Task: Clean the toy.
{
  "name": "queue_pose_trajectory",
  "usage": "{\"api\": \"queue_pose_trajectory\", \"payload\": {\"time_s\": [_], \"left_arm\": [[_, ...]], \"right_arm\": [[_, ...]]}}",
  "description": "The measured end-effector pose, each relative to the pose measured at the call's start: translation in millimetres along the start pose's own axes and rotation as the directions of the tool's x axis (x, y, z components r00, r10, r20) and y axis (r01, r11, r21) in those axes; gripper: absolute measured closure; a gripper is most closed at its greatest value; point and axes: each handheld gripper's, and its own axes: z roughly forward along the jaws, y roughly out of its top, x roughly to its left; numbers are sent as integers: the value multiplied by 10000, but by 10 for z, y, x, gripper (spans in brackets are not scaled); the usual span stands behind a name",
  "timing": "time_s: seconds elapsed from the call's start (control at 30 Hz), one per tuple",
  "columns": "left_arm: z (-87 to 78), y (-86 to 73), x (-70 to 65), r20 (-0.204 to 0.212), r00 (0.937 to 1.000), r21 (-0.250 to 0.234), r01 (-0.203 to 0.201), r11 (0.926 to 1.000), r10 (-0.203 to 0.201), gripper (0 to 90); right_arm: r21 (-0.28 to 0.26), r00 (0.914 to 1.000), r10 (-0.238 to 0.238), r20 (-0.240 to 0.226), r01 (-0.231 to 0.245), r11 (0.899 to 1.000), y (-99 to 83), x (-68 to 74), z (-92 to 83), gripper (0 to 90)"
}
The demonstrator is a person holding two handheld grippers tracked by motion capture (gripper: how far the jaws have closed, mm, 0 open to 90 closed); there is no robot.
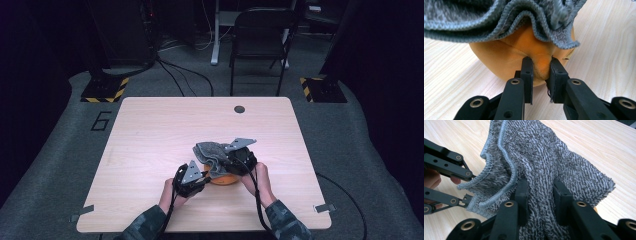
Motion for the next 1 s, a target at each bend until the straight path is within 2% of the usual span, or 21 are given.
{"api": "queue_pose_trajectory", "payload": {"time_s": [0.17, 0.27, 0.37, 0.63, 0.67, 0.7, 1.0], "left_arm": [[-1, 2, -1, 44, 10000, 20, -18, 10000, 18, 764], [-1, -1, 1, 64, 10000, 13, -10, 10000, 10, 764], [-1, -1, 4, 65, 10000, 21, -24, 10000, 24, 764], [0, -7, 9, 94, 9999, 10, 37, 10000, -37, 762], [-1, -8, 11, 97, 9999, 13, 41, 10000, -41, 762], [0, -9, 11, 94, 9999, 8, 56, 10000, -56, 762], [2, -12, 16, 92, 9999, -10, 70, 10000, -70, 762]], "right_arm": [[52, 9998, -174, 52, 174, 9998, -10, -26, -17, 696], [41, 9999, -50, 121, 50, 10000, -17, -32, -25, 696], [79, 9998, -139, 126, 138, 9999, -29, -71, -39, 694], [162, 9989, 275, 373, -281, 9995, -87, -195, -81, 692], [162, 9992, 148, 368, -154, 9997, -94, -219, -83, 691], [169, 9985, 353, 410, -360, 9992, -106, -235, -88, 690], [329, 9950, 784, 624, -806, 9962, -176, -389, -102, 685]]}}
